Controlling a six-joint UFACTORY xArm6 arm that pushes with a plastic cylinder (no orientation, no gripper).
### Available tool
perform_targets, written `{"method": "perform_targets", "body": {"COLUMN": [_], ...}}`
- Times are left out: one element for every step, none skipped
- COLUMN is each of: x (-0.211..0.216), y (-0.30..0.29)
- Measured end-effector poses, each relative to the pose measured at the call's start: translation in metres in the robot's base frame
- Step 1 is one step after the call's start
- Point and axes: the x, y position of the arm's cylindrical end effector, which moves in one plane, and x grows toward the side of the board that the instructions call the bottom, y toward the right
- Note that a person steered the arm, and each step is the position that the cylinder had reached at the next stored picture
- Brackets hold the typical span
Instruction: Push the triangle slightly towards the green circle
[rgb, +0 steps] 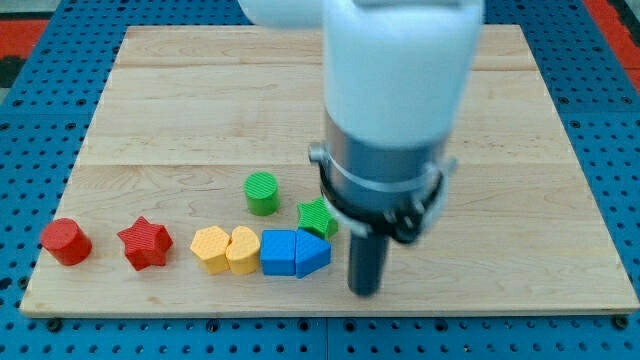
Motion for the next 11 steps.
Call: {"method": "perform_targets", "body": {"x": [0.004, -0.024, -0.041, -0.044, -0.044, -0.064, -0.069, -0.070, -0.079, -0.090, -0.107], "y": [-0.025, -0.056, -0.060, -0.060, -0.056, -0.048, -0.048, -0.038, -0.030, -0.021, -0.021]}}
